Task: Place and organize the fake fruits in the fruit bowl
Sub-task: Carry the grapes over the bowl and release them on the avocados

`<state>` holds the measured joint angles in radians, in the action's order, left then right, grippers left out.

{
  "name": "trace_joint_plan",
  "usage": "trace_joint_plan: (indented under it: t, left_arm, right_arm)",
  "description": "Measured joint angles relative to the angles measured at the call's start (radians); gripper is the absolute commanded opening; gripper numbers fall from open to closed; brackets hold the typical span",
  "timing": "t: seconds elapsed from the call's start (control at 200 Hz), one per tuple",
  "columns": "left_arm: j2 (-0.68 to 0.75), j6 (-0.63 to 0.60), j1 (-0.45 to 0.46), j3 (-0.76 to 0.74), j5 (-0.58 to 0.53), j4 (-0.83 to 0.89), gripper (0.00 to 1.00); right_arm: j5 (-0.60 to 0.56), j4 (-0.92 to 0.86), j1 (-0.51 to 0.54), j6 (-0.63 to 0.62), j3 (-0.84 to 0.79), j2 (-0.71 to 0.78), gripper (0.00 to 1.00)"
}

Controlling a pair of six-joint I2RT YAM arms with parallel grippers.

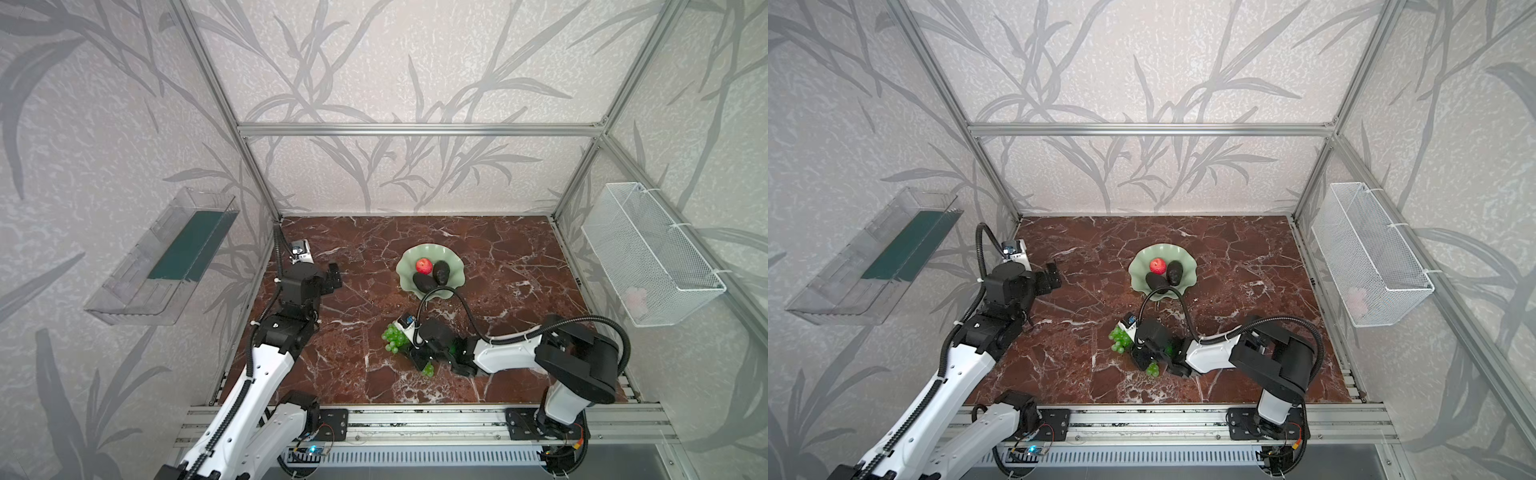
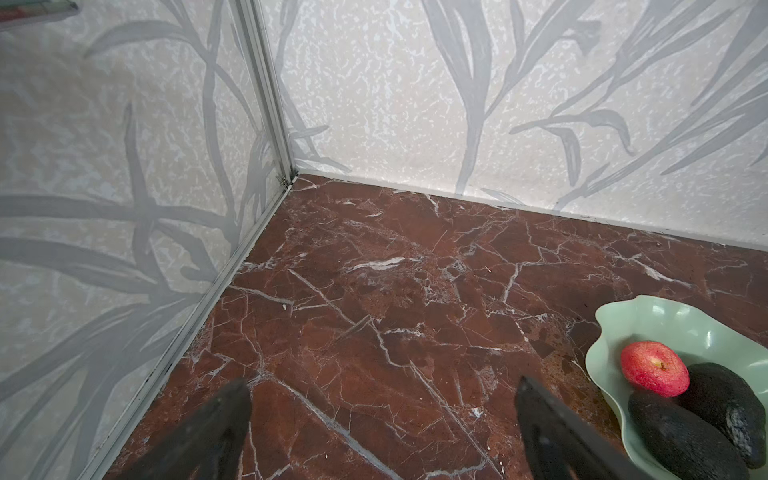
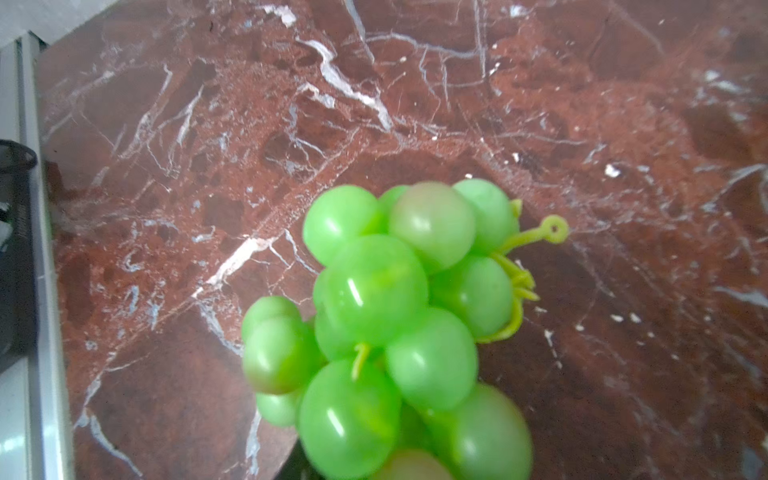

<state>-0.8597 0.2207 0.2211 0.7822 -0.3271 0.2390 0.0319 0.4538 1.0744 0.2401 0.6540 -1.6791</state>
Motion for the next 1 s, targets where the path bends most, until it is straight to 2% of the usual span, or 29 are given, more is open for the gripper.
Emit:
trace_joint_plan:
  t: [0.33, 0.585, 0.765, 1.005]
  left_arm:
    - [0.0, 0.0, -0.001, 0.0, 0.0, 0.0, 0.99]
    - [0.001, 0.001, -0.002, 0.0, 0.006, 0.0, 0.99]
    - [0.002, 0.001, -0.002, 0.0, 0.007, 0.0, 0.99]
    - [0.002, 0.002, -0.002, 0.0, 0.007, 0.0, 0.99]
  right_arm:
    - [-0.023, -0.146, -0.02, -0.006, 0.082, 0.166, 0.27]
    - [-0.004, -0.281, -0.203, -0.027, 0.224, 0.259, 0.28]
    - [0.038, -0.336, -0.349, -0.031, 0.307, 0.222, 0.28]
    - [0.097, -0.354, -0.489, -0.052, 0.425, 0.047, 0.29]
